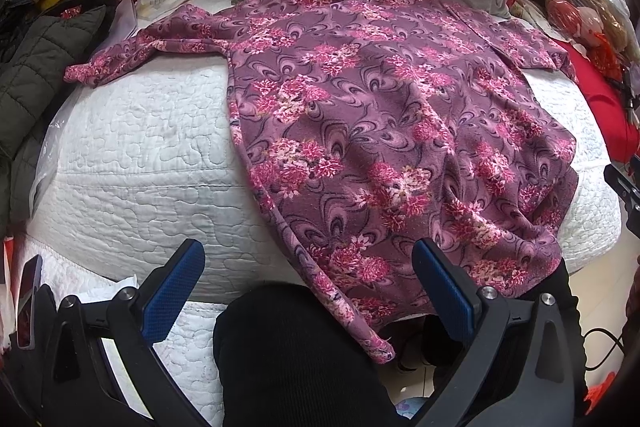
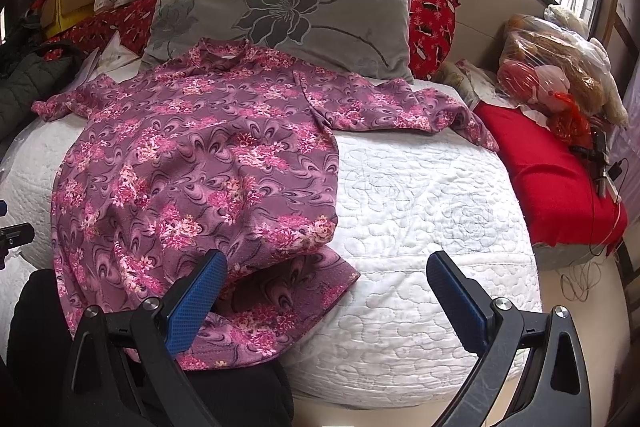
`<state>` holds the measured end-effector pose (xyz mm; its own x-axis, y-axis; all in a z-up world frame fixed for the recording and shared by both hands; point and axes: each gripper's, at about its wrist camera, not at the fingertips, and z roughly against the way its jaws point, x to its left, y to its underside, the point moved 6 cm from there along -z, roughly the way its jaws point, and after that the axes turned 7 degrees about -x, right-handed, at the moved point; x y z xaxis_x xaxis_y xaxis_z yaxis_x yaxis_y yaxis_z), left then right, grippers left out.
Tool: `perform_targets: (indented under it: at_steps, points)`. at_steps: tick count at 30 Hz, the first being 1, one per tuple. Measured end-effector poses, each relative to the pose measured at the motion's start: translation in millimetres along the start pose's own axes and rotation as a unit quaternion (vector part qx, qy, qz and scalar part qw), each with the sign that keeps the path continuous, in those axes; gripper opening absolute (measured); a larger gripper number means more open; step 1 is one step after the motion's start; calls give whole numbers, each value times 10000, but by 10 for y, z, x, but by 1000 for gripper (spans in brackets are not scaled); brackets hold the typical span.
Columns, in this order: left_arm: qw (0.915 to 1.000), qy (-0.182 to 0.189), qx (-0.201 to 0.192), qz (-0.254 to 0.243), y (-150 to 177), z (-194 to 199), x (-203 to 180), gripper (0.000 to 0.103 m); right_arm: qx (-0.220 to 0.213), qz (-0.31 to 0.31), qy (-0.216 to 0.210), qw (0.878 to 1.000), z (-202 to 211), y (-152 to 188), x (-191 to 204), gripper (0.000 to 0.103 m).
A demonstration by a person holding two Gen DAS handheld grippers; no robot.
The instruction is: Fold small clothes
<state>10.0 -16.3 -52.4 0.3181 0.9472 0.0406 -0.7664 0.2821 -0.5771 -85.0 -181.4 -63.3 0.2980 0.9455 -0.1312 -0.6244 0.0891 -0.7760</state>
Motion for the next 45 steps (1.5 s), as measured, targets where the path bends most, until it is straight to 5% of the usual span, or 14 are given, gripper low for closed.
perform_targets:
  at_steps: [16, 28, 31, 33, 34, 35, 36, 45]
  points:
    - [9964, -144, 428, 712, 47, -245, 406, 103, 152, -262, 77, 9995, -108, 62, -215, 100]
    - [9883, 145, 1385, 622, 285, -681, 102, 102, 1219, -898, -113, 9884, -719, 543, -373, 97]
    - [9850, 375, 1568, 607, 307, -755, -24, 74, 1351, -838, -356, 9866, -792, 602, -223, 83]
    - [9812, 544, 1759, 583, 363, -809, -100, 39, 1423, -713, -367, 9866, -821, 631, -141, 69]
    - [9800, 574, 1829, 535, 400, -831, -123, 10, 1377, -616, -327, 9880, -813, 635, -118, 66]
    - [9786, 588, 1908, 502, 437, -847, -136, 3, 1252, -522, -402, 9899, -781, 616, -79, 49]
    - [9789, 595, 1881, 534, 430, -837, -123, 3, 1189, -521, -568, 9899, -761, 596, -52, 11]
    - [9783, 1200, 970, 1384, 97, -20, 505, 2, 323, -1472, -1818, 9717, 217, 140, -289, 6]
